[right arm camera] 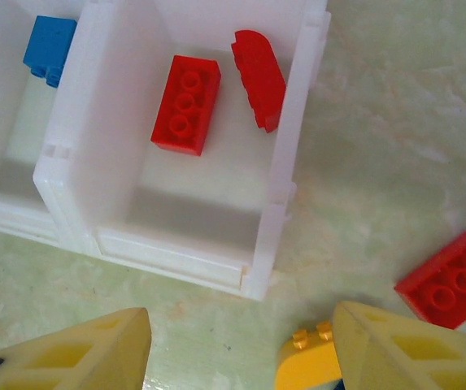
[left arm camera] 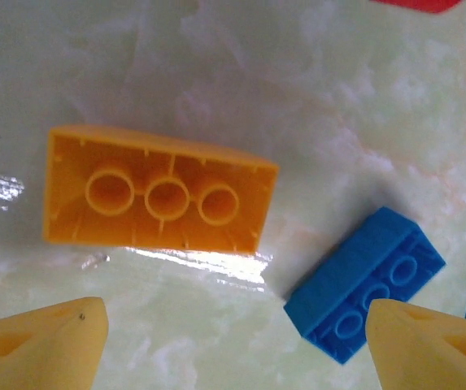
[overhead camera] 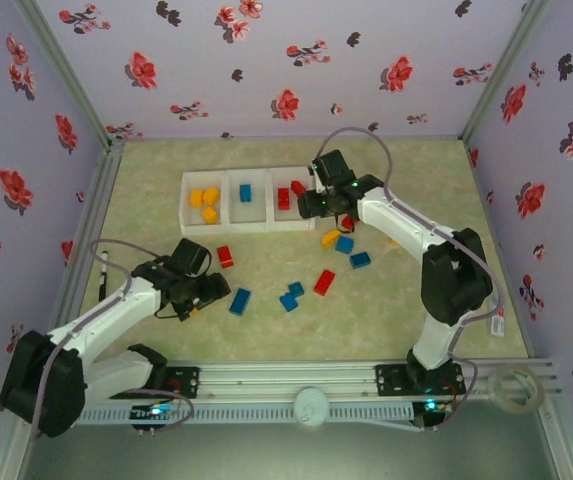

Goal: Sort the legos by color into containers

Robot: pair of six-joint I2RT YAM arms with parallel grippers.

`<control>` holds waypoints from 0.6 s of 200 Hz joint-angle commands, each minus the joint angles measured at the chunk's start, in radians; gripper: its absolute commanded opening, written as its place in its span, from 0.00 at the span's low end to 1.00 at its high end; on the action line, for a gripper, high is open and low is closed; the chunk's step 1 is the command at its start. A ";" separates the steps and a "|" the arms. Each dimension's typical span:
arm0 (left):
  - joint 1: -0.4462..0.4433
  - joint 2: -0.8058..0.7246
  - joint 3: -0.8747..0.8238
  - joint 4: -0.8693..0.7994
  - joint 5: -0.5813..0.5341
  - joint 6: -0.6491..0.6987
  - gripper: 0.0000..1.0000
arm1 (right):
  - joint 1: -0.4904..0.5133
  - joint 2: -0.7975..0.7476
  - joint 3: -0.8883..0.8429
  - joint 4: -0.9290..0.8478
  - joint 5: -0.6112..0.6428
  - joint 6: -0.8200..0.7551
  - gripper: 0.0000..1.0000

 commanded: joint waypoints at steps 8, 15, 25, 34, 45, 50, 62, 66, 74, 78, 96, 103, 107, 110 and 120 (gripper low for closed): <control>0.052 0.037 0.021 0.019 -0.001 0.064 0.82 | -0.007 -0.061 -0.037 0.017 0.023 0.020 0.61; 0.063 0.044 0.026 0.017 -0.002 0.079 0.82 | -0.008 -0.069 -0.044 0.018 0.025 0.021 0.61; 0.081 0.054 0.030 0.021 -0.002 0.094 0.82 | -0.010 -0.078 -0.055 0.020 0.026 0.023 0.62; 0.097 0.061 0.034 0.026 -0.002 0.107 0.82 | -0.012 -0.081 -0.060 0.021 0.025 0.024 0.62; 0.108 0.077 0.040 0.033 0.000 0.124 0.82 | -0.014 -0.083 -0.063 0.021 0.024 0.026 0.62; 0.113 0.086 0.044 0.032 0.000 0.130 0.81 | -0.015 -0.084 -0.063 0.021 0.024 0.026 0.62; 0.119 0.105 0.057 0.034 0.000 0.149 0.81 | -0.016 -0.084 -0.065 0.021 0.022 0.027 0.62; 0.122 0.112 0.060 0.034 0.000 0.155 0.80 | -0.017 -0.084 -0.065 0.022 0.022 0.027 0.62; 0.126 0.123 0.067 0.036 0.000 0.163 0.80 | -0.016 -0.084 -0.064 0.021 0.021 0.026 0.61; 0.128 0.127 0.069 0.039 -0.001 0.168 0.79 | -0.018 -0.084 -0.065 0.021 0.020 0.027 0.62; 0.135 0.147 0.074 0.043 -0.003 0.184 0.75 | -0.018 -0.084 -0.066 0.022 0.021 0.027 0.61; 0.135 0.157 0.077 0.042 -0.003 0.190 0.72 | -0.018 -0.085 -0.068 0.022 0.021 0.030 0.61; 0.135 0.161 0.077 0.041 -0.003 0.193 0.71 | -0.019 -0.085 -0.068 0.024 0.021 0.029 0.61; 0.135 0.163 0.077 0.042 -0.003 0.195 0.70 | -0.019 -0.086 -0.069 0.024 0.020 0.029 0.61; 0.134 0.170 0.071 0.044 -0.005 0.202 0.67 | -0.020 -0.088 -0.071 0.025 0.021 0.029 0.61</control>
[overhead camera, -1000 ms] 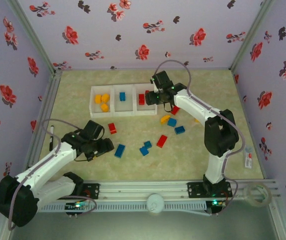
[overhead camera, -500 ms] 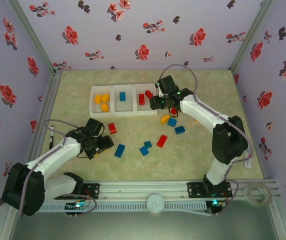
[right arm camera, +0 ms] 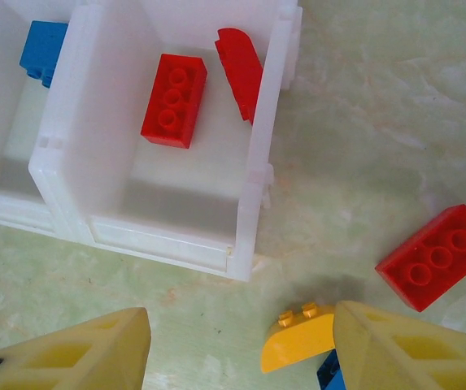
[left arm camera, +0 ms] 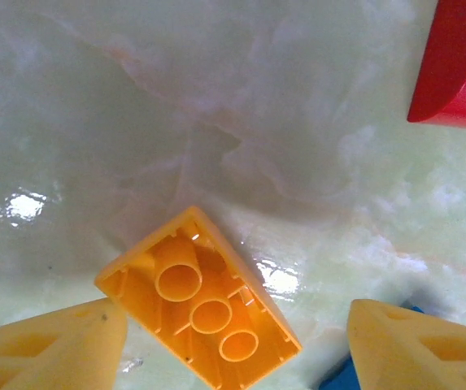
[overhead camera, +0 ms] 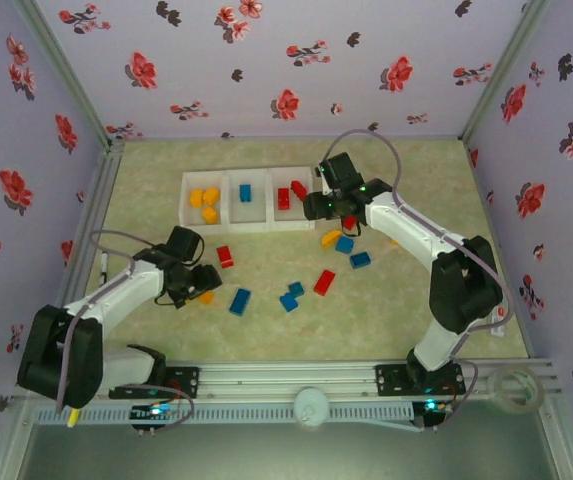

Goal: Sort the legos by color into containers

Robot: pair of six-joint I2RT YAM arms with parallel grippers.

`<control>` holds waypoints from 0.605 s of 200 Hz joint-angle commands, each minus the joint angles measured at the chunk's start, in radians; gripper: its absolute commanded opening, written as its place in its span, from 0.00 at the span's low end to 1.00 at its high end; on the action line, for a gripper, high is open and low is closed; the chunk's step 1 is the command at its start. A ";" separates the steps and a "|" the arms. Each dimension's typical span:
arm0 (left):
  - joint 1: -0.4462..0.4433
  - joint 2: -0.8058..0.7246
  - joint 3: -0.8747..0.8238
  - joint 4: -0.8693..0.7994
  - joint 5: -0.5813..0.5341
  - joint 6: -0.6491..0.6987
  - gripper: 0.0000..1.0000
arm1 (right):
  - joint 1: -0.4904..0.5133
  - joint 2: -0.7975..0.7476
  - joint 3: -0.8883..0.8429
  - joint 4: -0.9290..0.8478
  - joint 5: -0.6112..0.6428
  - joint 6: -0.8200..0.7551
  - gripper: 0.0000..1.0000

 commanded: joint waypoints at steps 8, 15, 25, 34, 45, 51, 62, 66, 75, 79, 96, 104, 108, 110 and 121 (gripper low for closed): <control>0.008 0.021 0.016 -0.003 -0.010 0.052 0.65 | -0.008 -0.031 -0.017 0.010 0.019 0.016 0.61; 0.008 0.023 0.015 -0.007 -0.016 0.056 0.63 | -0.009 -0.031 -0.017 0.009 0.019 0.016 0.61; 0.009 0.023 0.013 -0.011 -0.021 0.058 0.61 | -0.009 -0.033 -0.017 0.008 0.019 0.016 0.61; 0.008 0.023 0.013 -0.014 -0.023 0.061 0.59 | -0.010 -0.033 -0.017 0.009 0.019 0.016 0.61; 0.009 0.023 0.012 -0.013 -0.025 0.063 0.57 | -0.009 -0.033 -0.016 0.011 0.019 0.016 0.61; 0.008 0.023 0.011 -0.014 -0.027 0.064 0.55 | -0.009 -0.033 -0.018 0.012 0.017 0.016 0.61; 0.008 0.028 0.012 -0.015 -0.032 0.068 0.53 | -0.009 -0.030 -0.019 0.011 0.015 0.016 0.61; 0.008 0.030 0.012 -0.016 -0.032 0.069 0.52 | -0.009 -0.031 -0.018 0.011 0.015 0.016 0.61; 0.008 0.037 0.010 -0.019 -0.036 0.074 0.50 | -0.010 -0.032 -0.022 0.013 0.015 0.018 0.61; 0.007 0.040 0.010 -0.018 -0.038 0.075 0.50 | -0.010 -0.033 -0.023 0.013 0.015 0.018 0.61; 0.008 0.050 0.007 -0.018 -0.046 0.080 0.48 | -0.010 -0.036 -0.027 0.018 0.015 0.018 0.61; 0.008 0.055 0.005 -0.019 -0.050 0.081 0.47 | -0.010 -0.037 -0.028 0.018 0.015 0.018 0.61; 0.008 0.058 0.005 -0.019 -0.053 0.084 0.47 | -0.010 -0.036 -0.029 0.016 0.015 0.018 0.61; 0.007 0.059 0.005 -0.020 -0.053 0.084 0.46 | -0.010 -0.036 -0.029 0.016 0.015 0.018 0.61; 0.006 0.064 0.005 -0.021 -0.058 0.085 0.44 | -0.010 -0.040 -0.032 0.016 0.016 0.017 0.61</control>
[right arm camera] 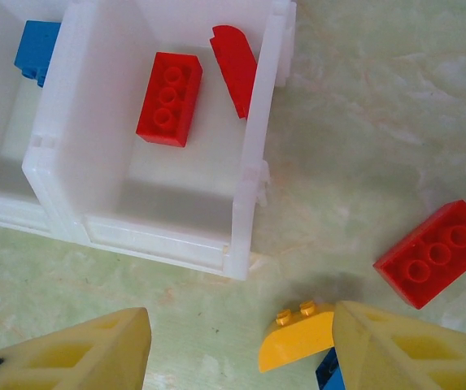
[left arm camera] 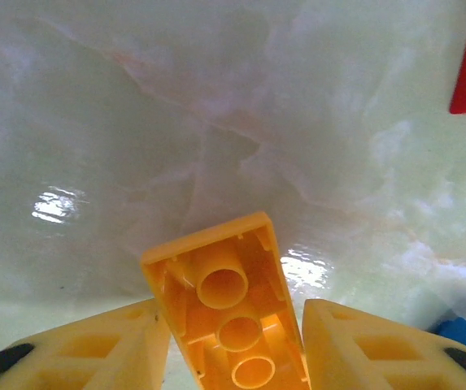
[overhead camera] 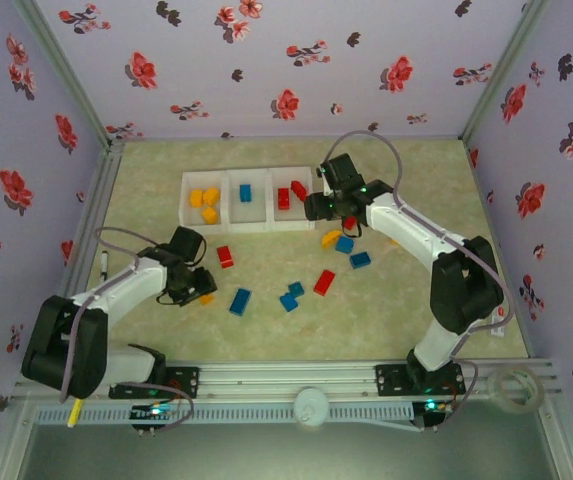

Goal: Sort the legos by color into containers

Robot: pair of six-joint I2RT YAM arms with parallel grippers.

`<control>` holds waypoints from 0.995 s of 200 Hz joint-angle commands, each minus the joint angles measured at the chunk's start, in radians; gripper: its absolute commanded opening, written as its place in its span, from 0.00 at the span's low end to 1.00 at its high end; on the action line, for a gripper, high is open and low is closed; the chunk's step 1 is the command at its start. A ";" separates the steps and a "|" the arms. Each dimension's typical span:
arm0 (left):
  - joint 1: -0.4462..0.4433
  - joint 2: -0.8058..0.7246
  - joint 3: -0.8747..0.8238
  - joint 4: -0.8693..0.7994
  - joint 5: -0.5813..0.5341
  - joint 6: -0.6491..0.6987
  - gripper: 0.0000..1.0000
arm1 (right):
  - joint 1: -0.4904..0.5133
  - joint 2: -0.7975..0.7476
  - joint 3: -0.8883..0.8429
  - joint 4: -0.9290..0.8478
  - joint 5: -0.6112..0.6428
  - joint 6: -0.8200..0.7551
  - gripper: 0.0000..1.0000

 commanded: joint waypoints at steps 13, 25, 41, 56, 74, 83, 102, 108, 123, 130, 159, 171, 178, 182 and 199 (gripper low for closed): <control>0.007 0.017 0.006 -0.022 -0.038 0.027 0.38 | -0.006 -0.037 -0.020 0.009 0.018 0.014 0.61; 0.005 0.006 0.011 -0.024 -0.042 0.023 0.35 | -0.007 -0.040 -0.022 0.008 0.021 0.014 0.61; 0.004 -0.008 0.039 -0.043 -0.057 0.027 0.34 | -0.008 -0.043 -0.027 0.009 0.024 0.012 0.61; 0.004 -0.012 0.100 -0.084 -0.097 0.045 0.34 | -0.009 -0.049 -0.034 0.009 0.027 0.013 0.61; 0.017 -0.004 0.194 -0.105 -0.133 0.081 0.33 | -0.010 -0.059 -0.044 0.013 0.029 0.017 0.61; 0.029 0.012 0.245 -0.112 -0.149 0.103 0.33 | -0.010 -0.065 -0.051 0.014 0.029 0.018 0.61; 0.065 0.058 0.350 -0.111 -0.174 0.153 0.33 | -0.010 -0.082 -0.064 0.017 0.031 0.020 0.61; 0.078 0.078 0.387 -0.111 -0.184 0.173 0.33 | -0.012 -0.087 -0.067 0.015 0.032 0.020 0.61; 0.106 0.144 0.477 -0.114 -0.203 0.226 0.32 | -0.012 -0.100 -0.077 0.011 0.038 0.018 0.61; 0.116 0.180 0.516 -0.110 -0.205 0.256 0.32 | -0.012 -0.107 -0.083 0.011 0.042 0.017 0.61; 0.136 0.320 0.657 -0.075 -0.208 0.376 0.32 | -0.019 -0.130 -0.103 0.008 0.051 0.017 0.61; 0.135 0.369 0.715 -0.082 -0.215 0.413 0.31 | -0.025 -0.139 -0.110 0.003 0.056 0.018 0.61; 0.136 0.398 0.740 -0.080 -0.223 0.431 0.31 | -0.030 -0.144 -0.117 0.003 0.056 0.020 0.61; 0.137 0.414 0.758 -0.079 -0.230 0.440 0.31 | -0.033 -0.149 -0.121 0.004 0.056 0.021 0.61; 0.145 0.483 0.823 -0.084 -0.239 0.492 0.31 | -0.039 -0.162 -0.138 0.006 0.058 0.023 0.61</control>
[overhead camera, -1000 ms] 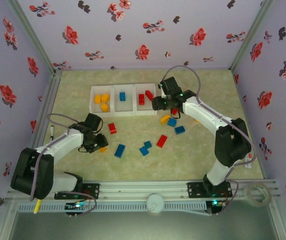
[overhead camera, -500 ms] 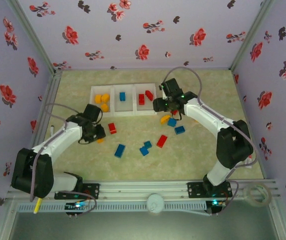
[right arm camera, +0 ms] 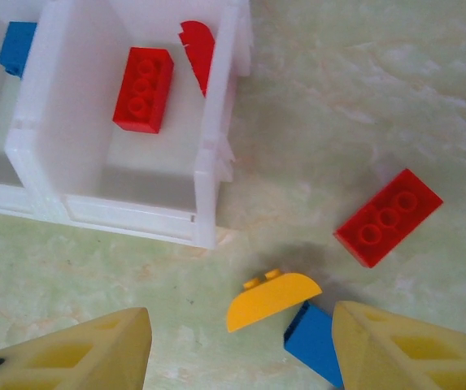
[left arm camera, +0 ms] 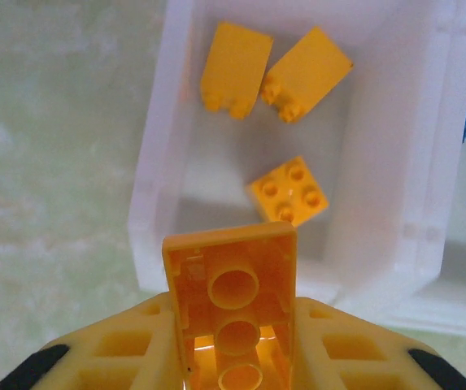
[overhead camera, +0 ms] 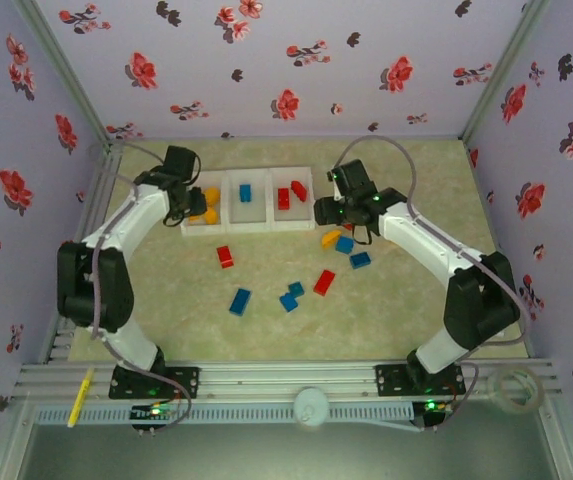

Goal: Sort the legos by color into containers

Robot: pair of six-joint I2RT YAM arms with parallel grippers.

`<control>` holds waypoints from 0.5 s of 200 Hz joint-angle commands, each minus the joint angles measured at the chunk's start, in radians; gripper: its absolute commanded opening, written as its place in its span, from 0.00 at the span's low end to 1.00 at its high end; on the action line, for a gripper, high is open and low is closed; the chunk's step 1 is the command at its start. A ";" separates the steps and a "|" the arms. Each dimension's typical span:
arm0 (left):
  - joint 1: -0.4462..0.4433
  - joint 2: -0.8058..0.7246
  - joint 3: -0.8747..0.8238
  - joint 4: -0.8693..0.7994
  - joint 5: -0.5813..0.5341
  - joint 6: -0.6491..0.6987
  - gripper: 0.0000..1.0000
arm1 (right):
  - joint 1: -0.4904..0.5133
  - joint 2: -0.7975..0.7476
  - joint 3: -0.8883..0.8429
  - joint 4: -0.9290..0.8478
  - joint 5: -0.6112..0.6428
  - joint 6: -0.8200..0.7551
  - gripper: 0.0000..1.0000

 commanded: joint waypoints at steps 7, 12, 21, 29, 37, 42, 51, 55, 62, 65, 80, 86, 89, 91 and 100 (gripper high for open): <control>0.013 0.099 0.116 -0.022 -0.049 0.145 0.31 | -0.016 -0.043 -0.034 0.003 0.032 0.018 0.61; 0.014 0.116 0.133 -0.026 -0.052 0.161 0.31 | -0.018 -0.045 -0.037 0.003 0.033 0.018 0.61; 0.015 0.142 0.158 -0.036 -0.064 0.181 0.32 | -0.020 -0.050 -0.042 0.001 0.035 0.020 0.61; 0.017 0.165 0.185 -0.051 -0.078 0.193 0.34 | -0.022 -0.054 -0.049 0.000 0.035 0.021 0.61; 0.020 0.183 0.206 -0.063 -0.097 0.200 0.38 | -0.024 -0.057 -0.053 0.000 0.035 0.022 0.61; 0.022 0.195 0.217 -0.070 -0.111 0.201 0.44 | -0.025 -0.059 -0.056 -0.001 0.037 0.024 0.61; 0.026 0.210 0.233 -0.081 -0.116 0.204 0.53 | -0.027 -0.064 -0.061 0.000 0.037 0.025 0.61; 0.026 0.213 0.236 -0.083 -0.116 0.205 0.55 | -0.029 -0.066 -0.063 0.000 0.037 0.025 0.61; 0.027 0.217 0.241 -0.085 -0.115 0.207 0.59 | -0.030 -0.068 -0.064 0.000 0.037 0.025 0.61; 0.026 0.216 0.242 -0.085 -0.115 0.206 0.61 | -0.030 -0.068 -0.065 0.000 0.037 0.025 0.61; 0.025 0.202 0.237 -0.084 -0.094 0.201 0.64 | -0.032 -0.068 -0.067 -0.002 0.038 0.025 0.61; 0.023 0.193 0.231 -0.082 -0.087 0.198 0.65 | -0.033 -0.069 -0.067 -0.003 0.038 0.025 0.61; 0.021 0.187 0.229 -0.081 -0.085 0.196 0.65 | -0.034 -0.069 -0.066 -0.004 0.038 0.025 0.61; 0.021 0.182 0.228 -0.081 -0.083 0.195 0.65 | -0.035 -0.068 -0.066 -0.004 0.038 0.025 0.61; 0.017 0.157 0.216 -0.079 -0.072 0.190 0.65 | -0.037 -0.069 -0.064 -0.004 0.038 0.025 0.61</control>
